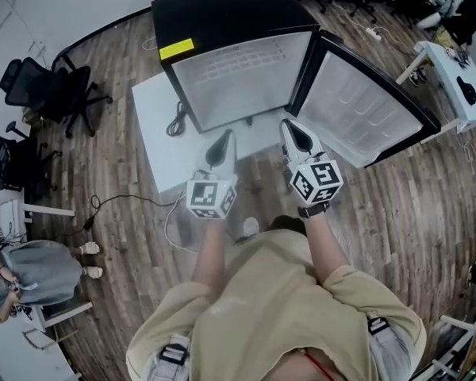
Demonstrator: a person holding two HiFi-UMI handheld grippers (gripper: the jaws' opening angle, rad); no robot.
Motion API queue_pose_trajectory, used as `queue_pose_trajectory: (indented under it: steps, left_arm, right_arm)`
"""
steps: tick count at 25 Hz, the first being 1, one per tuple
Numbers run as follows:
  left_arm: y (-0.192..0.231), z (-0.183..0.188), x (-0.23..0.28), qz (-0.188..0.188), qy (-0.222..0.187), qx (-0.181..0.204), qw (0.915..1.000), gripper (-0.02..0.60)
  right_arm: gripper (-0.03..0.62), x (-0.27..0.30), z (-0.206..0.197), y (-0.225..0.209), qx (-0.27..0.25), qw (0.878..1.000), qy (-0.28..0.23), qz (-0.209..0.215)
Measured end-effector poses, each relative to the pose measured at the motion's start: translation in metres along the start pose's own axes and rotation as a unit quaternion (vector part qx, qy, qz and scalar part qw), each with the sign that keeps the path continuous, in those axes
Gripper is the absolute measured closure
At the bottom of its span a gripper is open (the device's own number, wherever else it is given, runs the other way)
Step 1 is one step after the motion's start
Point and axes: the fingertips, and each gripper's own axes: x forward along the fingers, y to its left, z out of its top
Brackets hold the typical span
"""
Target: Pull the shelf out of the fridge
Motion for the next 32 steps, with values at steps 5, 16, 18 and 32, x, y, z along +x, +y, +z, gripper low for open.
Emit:
queue_pose_trajectory:
  steps: [5, 16, 18, 32]
  left_arm:
    - [0.0, -0.014, 0.015, -0.018, 0.006, -0.006, 0.9998, 0.581]
    - [0.015, -0.013, 0.05, -0.015, 0.004, 0.012, 0.9998, 0.581]
    - [0.021, -0.013, 0.056, -0.008, 0.001, 0.015, 0.9998, 0.581]
    - [0.044, -0.034, 0.106, -0.008, 0.024, 0.018, 0.9995, 0.581]
  right_arm:
    - [0.589, 0.009, -0.012, -0.012, 0.013, 1.0, 0.007, -0.015]
    - [0.589, 0.049, -0.021, -0.048, 0.059, 0.998, 0.007, -0.019]
    - [0.58, 0.059, -0.025, -0.055, 0.069, 0.997, 0.01, -0.014]
    - [0.516, 0.123, -0.05, -0.099, 0.187, 0.982, 0.015, 0.018]
